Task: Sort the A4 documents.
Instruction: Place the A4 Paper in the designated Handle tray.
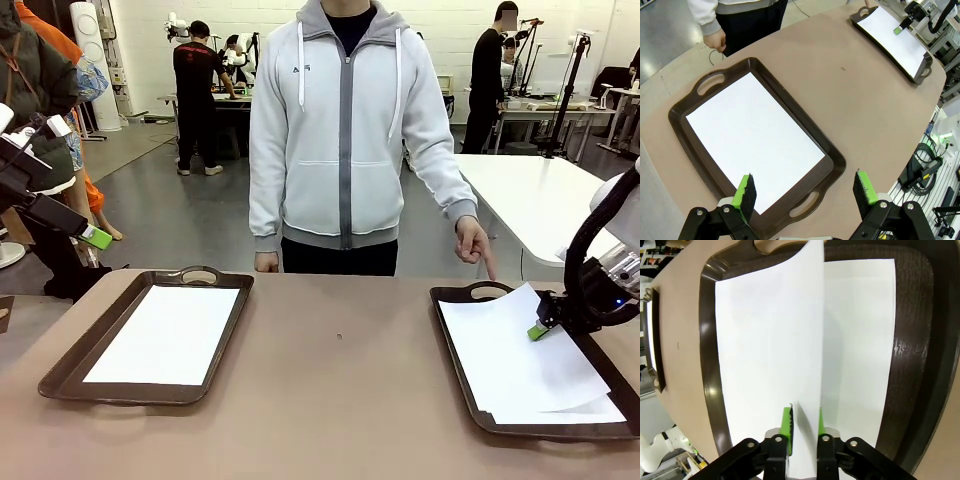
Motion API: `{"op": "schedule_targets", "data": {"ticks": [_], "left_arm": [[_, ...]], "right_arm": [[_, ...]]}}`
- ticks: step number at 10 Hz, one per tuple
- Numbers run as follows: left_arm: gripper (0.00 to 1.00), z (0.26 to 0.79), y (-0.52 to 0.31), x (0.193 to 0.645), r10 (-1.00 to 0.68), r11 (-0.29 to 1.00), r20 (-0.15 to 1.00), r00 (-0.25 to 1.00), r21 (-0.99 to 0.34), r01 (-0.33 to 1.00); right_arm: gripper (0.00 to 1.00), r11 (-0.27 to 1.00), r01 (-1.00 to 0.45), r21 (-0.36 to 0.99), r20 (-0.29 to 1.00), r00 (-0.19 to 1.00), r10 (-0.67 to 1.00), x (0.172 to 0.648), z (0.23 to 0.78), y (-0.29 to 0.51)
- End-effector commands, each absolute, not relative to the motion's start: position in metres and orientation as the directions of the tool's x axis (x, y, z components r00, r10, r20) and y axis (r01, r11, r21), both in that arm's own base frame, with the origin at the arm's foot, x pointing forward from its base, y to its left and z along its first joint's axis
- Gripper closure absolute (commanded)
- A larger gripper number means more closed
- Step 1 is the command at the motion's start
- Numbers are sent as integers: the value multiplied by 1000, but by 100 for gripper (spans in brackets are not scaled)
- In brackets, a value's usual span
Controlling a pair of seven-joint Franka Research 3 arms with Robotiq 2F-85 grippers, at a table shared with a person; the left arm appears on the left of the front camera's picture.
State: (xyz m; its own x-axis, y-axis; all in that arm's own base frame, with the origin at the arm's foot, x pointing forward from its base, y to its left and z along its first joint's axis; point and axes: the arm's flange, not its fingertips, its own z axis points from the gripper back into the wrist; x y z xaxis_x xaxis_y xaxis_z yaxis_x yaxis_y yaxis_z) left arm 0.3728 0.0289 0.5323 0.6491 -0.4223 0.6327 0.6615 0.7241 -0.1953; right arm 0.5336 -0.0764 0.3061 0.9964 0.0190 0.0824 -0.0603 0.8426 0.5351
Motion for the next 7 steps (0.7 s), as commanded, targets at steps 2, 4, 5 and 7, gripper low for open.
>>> {"op": "schedule_targets", "data": {"ticks": [2, 4, 5, 7], "left_arm": [[0, 532, 29, 373, -422, 724, 634, 648, -195, 662], [0, 532, 29, 373, -422, 724, 634, 648, -195, 662], [0, 532, 29, 373, -422, 724, 634, 648, -195, 662], [0, 532, 29, 373, -422, 724, 634, 648, -195, 662]], "right_arm": [[44, 880, -27, 474, 73, 997, -8, 533, 316, -76], [24, 897, -23, 442, 84, 996, -16, 531, 321, -80], [23, 904, -19, 427, 92, 996, -22, 530, 323, -82], [4, 908, -14, 418, 103, 994, -33, 528, 328, -85]]}}
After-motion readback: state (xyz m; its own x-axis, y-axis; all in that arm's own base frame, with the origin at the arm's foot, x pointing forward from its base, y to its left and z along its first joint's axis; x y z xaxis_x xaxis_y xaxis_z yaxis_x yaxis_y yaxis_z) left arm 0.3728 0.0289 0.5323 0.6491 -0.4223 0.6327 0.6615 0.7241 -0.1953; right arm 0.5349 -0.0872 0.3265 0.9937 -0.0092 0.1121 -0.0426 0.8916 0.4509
